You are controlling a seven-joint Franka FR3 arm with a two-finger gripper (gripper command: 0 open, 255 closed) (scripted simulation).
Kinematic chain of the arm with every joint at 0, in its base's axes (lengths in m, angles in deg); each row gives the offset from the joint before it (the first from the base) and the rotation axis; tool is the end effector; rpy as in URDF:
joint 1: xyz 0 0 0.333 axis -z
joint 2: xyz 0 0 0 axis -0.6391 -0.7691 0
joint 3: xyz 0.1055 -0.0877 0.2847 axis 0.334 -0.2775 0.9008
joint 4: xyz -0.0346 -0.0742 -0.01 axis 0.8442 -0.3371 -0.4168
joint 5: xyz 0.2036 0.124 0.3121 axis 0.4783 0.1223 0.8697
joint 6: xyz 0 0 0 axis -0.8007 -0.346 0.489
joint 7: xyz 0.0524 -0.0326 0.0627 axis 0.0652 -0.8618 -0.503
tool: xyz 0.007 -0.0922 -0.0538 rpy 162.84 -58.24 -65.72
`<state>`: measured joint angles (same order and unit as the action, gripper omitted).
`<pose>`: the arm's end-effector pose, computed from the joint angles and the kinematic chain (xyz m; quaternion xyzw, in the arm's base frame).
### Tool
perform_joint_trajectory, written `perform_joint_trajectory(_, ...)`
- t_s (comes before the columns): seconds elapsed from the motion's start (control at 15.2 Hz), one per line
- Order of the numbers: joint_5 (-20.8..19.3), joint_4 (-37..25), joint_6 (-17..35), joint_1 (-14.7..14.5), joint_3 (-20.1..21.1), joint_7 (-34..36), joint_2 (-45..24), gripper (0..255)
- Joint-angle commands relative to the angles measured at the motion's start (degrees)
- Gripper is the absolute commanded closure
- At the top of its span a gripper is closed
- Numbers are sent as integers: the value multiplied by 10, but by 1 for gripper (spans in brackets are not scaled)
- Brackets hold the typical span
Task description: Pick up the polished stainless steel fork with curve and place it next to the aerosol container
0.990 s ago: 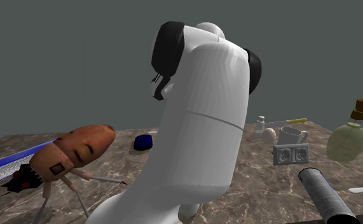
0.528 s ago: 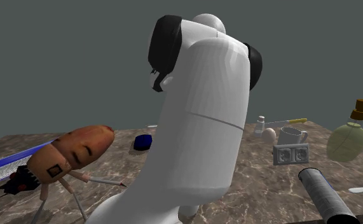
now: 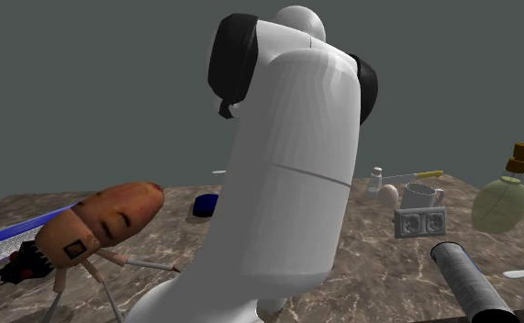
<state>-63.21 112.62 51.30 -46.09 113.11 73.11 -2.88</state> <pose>0.5385 0.4128 0.4173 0.9164 -0.3989 0.0338 0.0042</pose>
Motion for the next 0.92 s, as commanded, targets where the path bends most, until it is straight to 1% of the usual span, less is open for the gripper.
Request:
perform_joint_trajectory(0.0, 5, -8, -13, 1, 2, -4, 6, 255)
perform_joint_trajectory(0.46, 14, -48, -59, -2, 8, -14, 15, 255)
perform_joint_trajectory(0.66, 52, 45, -21, 58, 19, -47, 84, 255)
perform_joint_trajectory(0.86, 95, 125, 10, 111, 25, -91, 152, 255)
